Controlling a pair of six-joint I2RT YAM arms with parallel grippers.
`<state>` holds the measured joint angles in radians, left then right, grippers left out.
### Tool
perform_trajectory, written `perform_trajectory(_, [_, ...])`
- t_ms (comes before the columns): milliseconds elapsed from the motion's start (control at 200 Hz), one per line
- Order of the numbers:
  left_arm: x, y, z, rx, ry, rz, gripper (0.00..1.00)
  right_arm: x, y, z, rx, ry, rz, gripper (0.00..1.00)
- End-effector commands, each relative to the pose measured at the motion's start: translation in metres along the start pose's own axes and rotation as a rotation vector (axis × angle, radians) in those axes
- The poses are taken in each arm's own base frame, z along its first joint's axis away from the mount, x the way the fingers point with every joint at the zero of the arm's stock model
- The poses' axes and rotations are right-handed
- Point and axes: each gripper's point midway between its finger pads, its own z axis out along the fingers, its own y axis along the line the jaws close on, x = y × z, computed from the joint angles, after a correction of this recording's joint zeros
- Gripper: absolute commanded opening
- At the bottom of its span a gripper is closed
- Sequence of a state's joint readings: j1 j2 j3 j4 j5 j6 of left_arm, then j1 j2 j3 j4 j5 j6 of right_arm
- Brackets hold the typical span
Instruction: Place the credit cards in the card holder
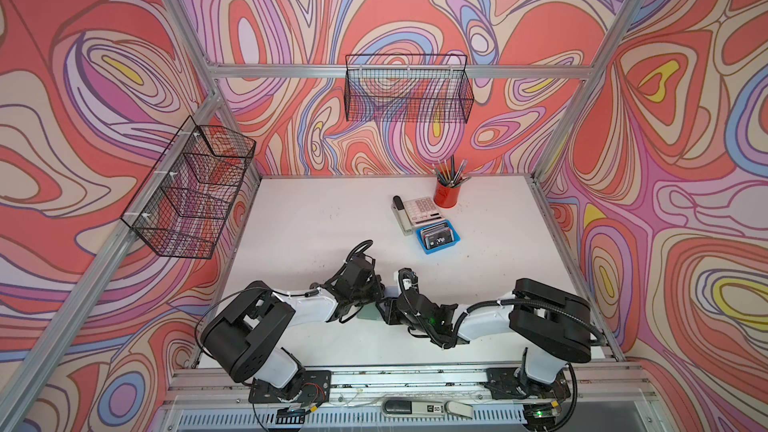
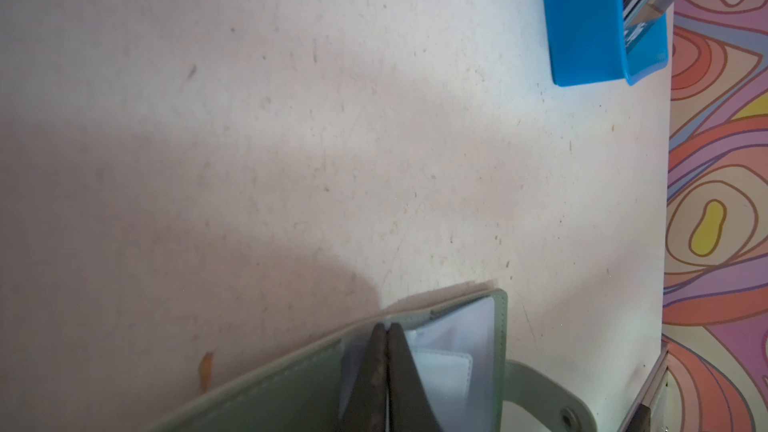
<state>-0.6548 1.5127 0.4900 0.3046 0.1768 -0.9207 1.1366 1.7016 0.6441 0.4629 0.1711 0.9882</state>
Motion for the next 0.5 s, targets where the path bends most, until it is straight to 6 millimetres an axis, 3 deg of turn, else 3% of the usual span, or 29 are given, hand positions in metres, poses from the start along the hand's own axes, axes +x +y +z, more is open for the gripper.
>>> perform_trajectory(0, [0.013,0.024,-0.001,-0.080,0.027,-0.009,0.08,-0.014,-0.001,-0.015,0.029,-0.058,-0.004,0.38])
perform_trajectory(321, [0.012,0.023,-0.004,-0.073,0.020,-0.008,0.07,-0.002,-0.027,-0.018,0.075,-0.052,0.066,0.40])
perform_trajectory(496, [0.012,0.023,-0.004,-0.070,0.019,-0.009,0.07,-0.002,-0.021,-0.015,0.050,-0.046,0.060,0.41])
